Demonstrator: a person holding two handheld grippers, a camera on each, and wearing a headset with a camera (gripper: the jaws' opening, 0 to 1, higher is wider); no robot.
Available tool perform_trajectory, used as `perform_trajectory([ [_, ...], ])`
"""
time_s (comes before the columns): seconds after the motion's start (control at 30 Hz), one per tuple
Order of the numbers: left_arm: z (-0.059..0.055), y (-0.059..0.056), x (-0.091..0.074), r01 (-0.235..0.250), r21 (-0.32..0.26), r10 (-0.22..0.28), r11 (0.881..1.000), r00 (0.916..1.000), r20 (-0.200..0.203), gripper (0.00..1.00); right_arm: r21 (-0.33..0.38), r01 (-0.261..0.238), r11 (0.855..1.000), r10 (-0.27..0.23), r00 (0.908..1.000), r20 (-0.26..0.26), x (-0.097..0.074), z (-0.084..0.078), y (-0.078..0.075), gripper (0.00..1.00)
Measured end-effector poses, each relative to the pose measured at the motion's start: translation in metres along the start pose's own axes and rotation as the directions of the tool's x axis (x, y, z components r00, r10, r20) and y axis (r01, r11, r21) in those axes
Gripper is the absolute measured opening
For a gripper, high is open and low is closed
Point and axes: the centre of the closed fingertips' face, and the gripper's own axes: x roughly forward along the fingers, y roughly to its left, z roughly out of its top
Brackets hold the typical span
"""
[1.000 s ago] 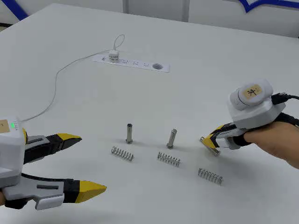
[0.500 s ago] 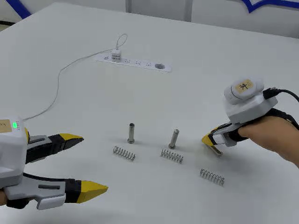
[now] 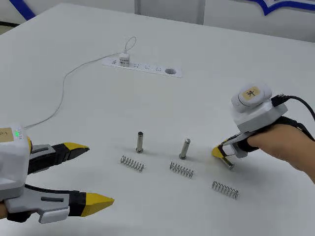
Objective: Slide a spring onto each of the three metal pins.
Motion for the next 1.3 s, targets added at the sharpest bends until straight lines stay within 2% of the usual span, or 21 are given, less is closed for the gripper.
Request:
perform_trajectory([
  [0.17, 0.000, 0.000, 0.000, 0.002, -0.001, -0.002, 1.000, 1.0000, 0.000, 0.76, -0.010, 0.000, 1.000, 0.000, 0.9999, -0.017, 0.000, 0.000, 0.000, 0.10],
  [0.33, 0.001, 0.000, 0.001, 0.006, 0.003, -0.006, 1.000, 1.0000, -0.002, 0.76, -0.029, 0.017, 0.999, -0.019, 0.9981, -0.059, 0.001, 0.000, 0.002, 0.10],
  [0.6, 0.002, -0.002, 0.001, 0.010, 0.007, -0.010, 1.000, 0.9999, -0.002, 0.76, -0.039, 0.043, 0.998, -0.047, 0.9909, -0.126, 0.004, 0.001, -0.003, 0.09],
  [0.7, 0.002, -0.002, 0.000, 0.010, 0.007, -0.010, 1.000, 0.9999, -0.004, 0.76, -0.075, 0.051, 0.996, -0.062, 0.9862, -0.153, 0.004, 0.001, -0.002, 0.09],
  [0.87, 0.002, -0.001, -0.001, 0.004, 0.005, -0.004, 1.000, 1.0000, 0.000, 0.76, -0.088, 0.048, 0.995, -0.063, 0.9832, -0.172, 0.005, 0.001, -0.003, 0.09],
  [1.0, 0.003, -0.001, -0.001, 0.003, 0.007, -0.003, 1.000, 1.0000, 0.000, 0.76, -0.067, 0.052, 0.996, -0.063, 0.9840, -0.167, 0.005, 0.001, -0.003, 0.09],
  [1.2, 0.007, -0.001, -0.002, -0.001, 0.012, 0.001, 1.000, 1.0000, 0.008, 0.75, -0.023, 0.060, 0.998, -0.062, 0.9949, -0.080, 0.002, 0.000, -0.005, 0.09],
  [1.3, 0.011, -0.001, -0.002, -0.002, 0.017, 0.002, 1.000, 0.9999, 0.014, 0.75, -0.010, 0.046, 0.999, -0.046, 0.9968, -0.065, 0.000, -0.003, 0.001, 0.09],
])
